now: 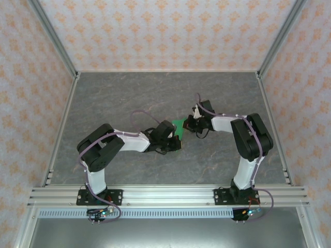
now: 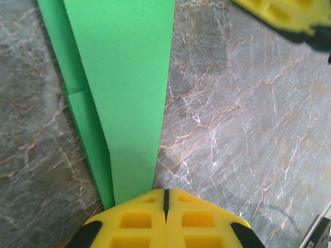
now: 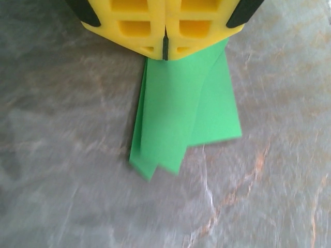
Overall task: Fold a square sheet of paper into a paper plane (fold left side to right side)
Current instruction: Fold the wing for the fifth time at the center of the table.
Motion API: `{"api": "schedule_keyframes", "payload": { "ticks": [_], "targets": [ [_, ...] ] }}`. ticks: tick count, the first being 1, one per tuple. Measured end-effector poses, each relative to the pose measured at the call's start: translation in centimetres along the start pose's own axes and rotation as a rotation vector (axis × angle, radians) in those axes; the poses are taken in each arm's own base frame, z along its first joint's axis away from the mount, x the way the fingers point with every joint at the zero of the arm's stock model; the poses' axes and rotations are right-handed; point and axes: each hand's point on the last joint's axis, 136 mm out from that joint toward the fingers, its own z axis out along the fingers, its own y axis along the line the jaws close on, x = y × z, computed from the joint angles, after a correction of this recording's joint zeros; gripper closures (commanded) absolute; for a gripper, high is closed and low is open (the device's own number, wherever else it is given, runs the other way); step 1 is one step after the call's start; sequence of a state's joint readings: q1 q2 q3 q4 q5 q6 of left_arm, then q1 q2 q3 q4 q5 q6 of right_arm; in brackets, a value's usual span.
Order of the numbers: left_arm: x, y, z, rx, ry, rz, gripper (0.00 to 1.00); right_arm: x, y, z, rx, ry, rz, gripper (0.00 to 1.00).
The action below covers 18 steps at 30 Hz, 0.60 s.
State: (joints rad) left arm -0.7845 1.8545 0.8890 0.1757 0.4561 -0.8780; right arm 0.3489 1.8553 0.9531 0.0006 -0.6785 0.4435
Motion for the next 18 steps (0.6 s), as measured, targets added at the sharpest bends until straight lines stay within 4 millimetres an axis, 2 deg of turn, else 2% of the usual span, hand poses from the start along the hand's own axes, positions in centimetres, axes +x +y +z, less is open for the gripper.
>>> {"api": "schedule_keyframes", "payload": {
  "ticks": [3, 10, 18],
  "targets": [
    [0.0, 0.0, 0.0, 0.002, -0.001, -0.004, 1.00, -1.2, -0.2, 0.1, 0.014, -0.011, -0.005, 0.99],
    [0.0, 0.0, 0.0, 0.008, -0.008, -0.008, 1.00, -1.7, -0.1, 0.5, 0.035, 0.025, -0.013, 0.99],
    [-0.3, 0.4, -0.4, 0.001, -0.028, -0.011, 1.00, -3.8, -0.2, 0.8, 0.023, 0.026, 0.011, 0.99]
  ]
}}
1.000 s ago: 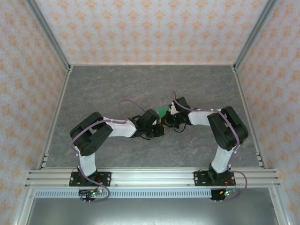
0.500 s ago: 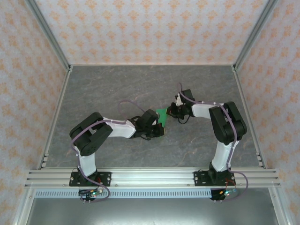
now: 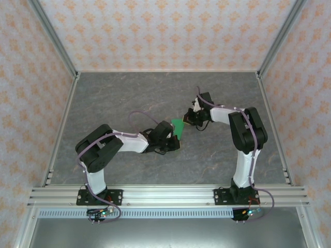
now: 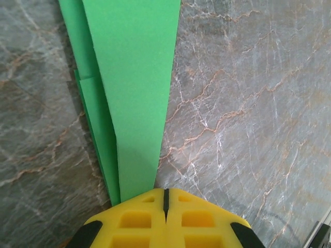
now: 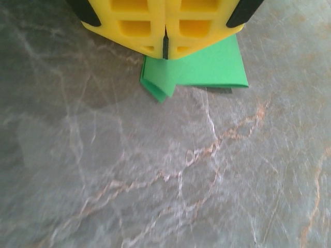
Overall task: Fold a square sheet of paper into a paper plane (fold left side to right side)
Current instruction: Fold the wing for the fifth time at the center of the table.
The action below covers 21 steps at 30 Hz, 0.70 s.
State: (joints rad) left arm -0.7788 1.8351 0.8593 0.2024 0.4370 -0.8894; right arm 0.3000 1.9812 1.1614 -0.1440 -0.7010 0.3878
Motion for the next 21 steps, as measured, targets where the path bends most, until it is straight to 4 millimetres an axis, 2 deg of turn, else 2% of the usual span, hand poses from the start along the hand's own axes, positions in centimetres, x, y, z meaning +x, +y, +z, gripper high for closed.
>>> {"api": "schedule_keyframes", "payload": {
  "ticks": [5, 8, 12, 14, 17, 21],
  "targets": [
    [0.1, 0.0, -0.1, 0.001, 0.001, -0.001, 1.00, -4.0, -1.4, -0.6, 0.030, -0.083, 0.018, 0.98],
    [0.2, 0.0, -0.3, 0.002, 0.009, -0.004, 0.99, -5.4, -2.3, -1.4, 0.055, -0.122, 0.022, 0.97],
    [0.5, -0.6, -1.3, 0.009, 0.027, 0.002, 0.78, -5.4, -2.6, -2.1, 0.089, -0.132, 0.014, 0.86],
    [0.2, -1.7, -2.4, 0.026, 0.019, 0.026, 0.68, -5.2, -2.1, -3.3, 0.094, -0.149, 0.000, 0.78],
    [-1.2, -4.9, -5.2, 0.090, -0.035, 0.089, 0.57, -4.7, -0.6, -6.4, 0.093, -0.198, -0.011, 0.65],
    [-3.4, -8.6, -10.8, 0.163, -0.175, 0.182, 0.51, -3.4, 1.4, -10.6, 0.103, -0.277, -0.024, 0.50]
  ]
}}
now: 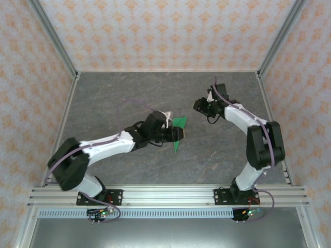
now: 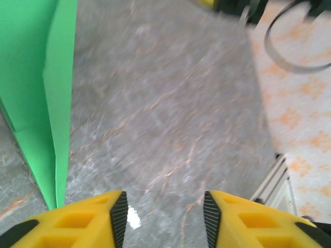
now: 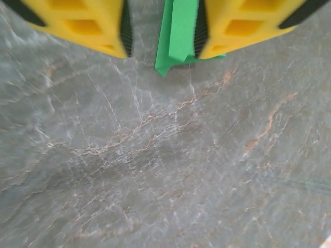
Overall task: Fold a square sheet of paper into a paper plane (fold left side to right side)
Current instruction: Fold the wing for the fifth time at the center of the table.
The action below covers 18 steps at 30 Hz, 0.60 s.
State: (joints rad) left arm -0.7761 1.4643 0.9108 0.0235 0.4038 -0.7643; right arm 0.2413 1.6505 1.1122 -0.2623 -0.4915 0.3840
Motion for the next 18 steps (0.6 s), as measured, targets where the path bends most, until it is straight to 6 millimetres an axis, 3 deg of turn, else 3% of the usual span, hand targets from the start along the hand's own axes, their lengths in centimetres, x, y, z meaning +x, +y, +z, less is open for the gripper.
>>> {"api": "schedule_keyframes", "payload": {
  "ticks": [2, 5, 10, 14, 18],
  "targets": [
    [-1.3, -0.7, -2.2, -0.006, -0.073, 0.032, 0.48, 1.1, 0.9, -1.4, 0.011, -0.015, -0.011, 0.44],
    [-2.5, 0.2, -5.5, -0.067, -0.181, 0.047, 0.44, 4.2, 2.4, -1.9, 0.024, 0.018, -0.036, 0.36],
    [-2.0, 5.1, -9.7, -0.263, -0.293, 0.037, 0.31, 9.3, 3.7, -0.4, 0.075, 0.113, -0.075, 0.35],
    [-1.2, 8.1, -12.7, -0.370, -0.365, 0.026, 0.24, 11.4, 2.8, 1.5, 0.143, 0.159, -0.077, 0.36],
    [-0.9, 9.4, -15.3, -0.408, -0.434, 0.020, 0.22, 13.1, 1.3, 3.4, 0.219, 0.216, -0.076, 0.41]
  ]
}}
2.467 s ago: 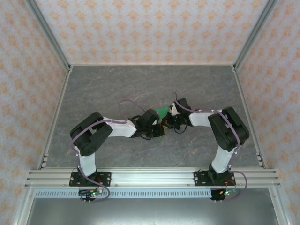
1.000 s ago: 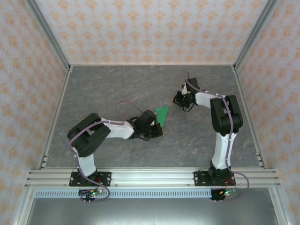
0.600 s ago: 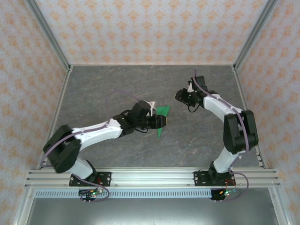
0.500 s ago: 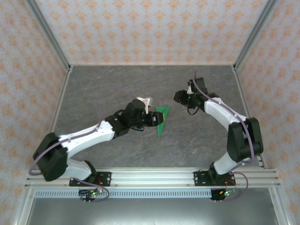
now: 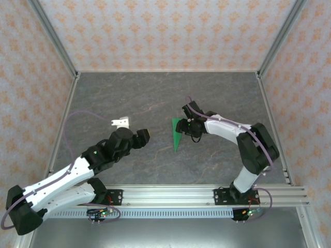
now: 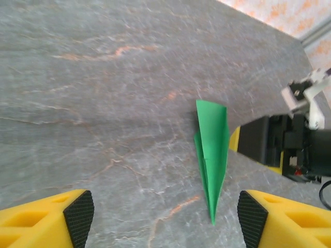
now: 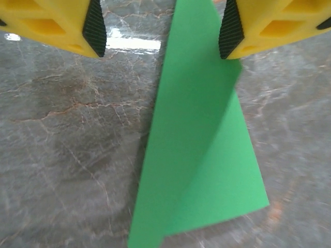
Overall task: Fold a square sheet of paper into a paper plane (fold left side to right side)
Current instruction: Fold the wing for the fifth time at the center of the table, then pick up the paper plane at the center of the table.
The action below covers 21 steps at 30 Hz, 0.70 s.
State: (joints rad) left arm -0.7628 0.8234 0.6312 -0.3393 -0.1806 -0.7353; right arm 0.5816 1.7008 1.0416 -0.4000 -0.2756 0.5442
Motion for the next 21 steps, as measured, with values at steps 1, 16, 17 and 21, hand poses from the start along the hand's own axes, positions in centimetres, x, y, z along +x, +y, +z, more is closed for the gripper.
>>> {"api": "schedule_keyframes", "payload": {
  "ticks": [1, 16, 17, 21],
  "targets": [
    [-0.1, 0.4, -0.3, -0.009, -0.011, -0.001, 0.22, 0.1, 0.0, 0.3, 0.009, 0.008, -0.002, 0.43],
    [-0.2, 4.2, -2.0, -0.100, -0.089, -0.014, 0.18, -1.3, 1.9, -2.1, 0.017, -0.065, -0.036, 0.37],
    [-0.1, 4.4, -2.0, -0.103, -0.091, -0.013, 0.18, -1.5, 2.4, -2.4, 0.011, -0.077, -0.042, 0.37],
    [-0.1, 4.6, -2.4, -0.098, -0.099, 0.001, 0.16, -1.2, 3.1, -2.2, 0.014, -0.080, -0.063, 0.37]
  ]
}}
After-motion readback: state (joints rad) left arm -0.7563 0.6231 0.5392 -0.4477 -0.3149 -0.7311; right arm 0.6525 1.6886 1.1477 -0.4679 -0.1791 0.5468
